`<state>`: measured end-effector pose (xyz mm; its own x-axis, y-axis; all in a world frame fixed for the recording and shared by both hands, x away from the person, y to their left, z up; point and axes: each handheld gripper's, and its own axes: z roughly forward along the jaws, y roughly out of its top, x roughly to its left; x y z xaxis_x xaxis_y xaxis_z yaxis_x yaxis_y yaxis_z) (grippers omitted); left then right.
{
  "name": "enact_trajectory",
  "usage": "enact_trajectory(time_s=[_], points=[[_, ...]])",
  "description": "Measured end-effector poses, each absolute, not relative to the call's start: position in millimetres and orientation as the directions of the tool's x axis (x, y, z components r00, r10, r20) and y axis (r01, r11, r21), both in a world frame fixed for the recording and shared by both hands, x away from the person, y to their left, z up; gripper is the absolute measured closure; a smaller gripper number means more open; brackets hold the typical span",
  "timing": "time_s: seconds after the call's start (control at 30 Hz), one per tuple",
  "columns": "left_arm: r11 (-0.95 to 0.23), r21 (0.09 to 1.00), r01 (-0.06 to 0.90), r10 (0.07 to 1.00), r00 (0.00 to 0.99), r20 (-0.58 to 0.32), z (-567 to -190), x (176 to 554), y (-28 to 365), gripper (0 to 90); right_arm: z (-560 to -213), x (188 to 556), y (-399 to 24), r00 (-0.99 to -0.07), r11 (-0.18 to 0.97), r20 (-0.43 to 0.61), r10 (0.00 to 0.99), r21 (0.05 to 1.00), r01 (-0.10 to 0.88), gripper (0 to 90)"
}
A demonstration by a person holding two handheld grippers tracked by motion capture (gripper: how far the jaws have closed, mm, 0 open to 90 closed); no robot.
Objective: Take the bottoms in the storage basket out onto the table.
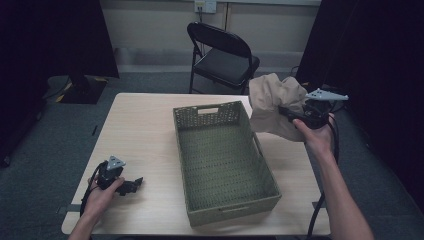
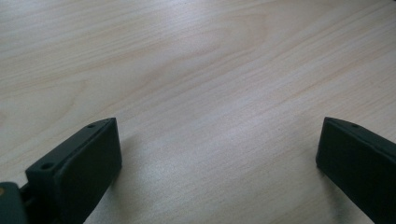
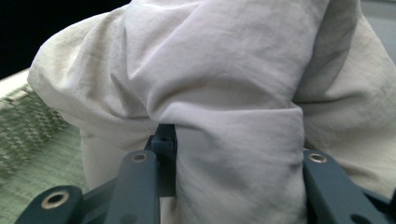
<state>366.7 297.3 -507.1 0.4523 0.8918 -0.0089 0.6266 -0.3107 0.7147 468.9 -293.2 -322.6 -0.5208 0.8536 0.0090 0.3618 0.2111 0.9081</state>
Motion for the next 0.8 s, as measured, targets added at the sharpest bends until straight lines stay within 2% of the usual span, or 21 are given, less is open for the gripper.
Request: enact_trajectory(time_s=[0.33,0.47,0.8], points=[[-0.311,0.715,0.627,0.892,0.453,-0.009,-507,367,297,0.0,-372,487,-312,-0.45,0.214,0.018,0.893,0.863,0.458,57.2],[-0.31,0.715,0.627,0.892,0.452,-0.009,-507,367,297,0.0,-384,489,-314,-0.445,0.219,0.02,0.895,0.851,0.477,57.2],[-0.31,0.715,0.627,0.892,0.452,-0.009,-507,367,297,0.0,-439,489,-309,-0.431,0.239,0.037,0.902,0.787,0.568,57.0]])
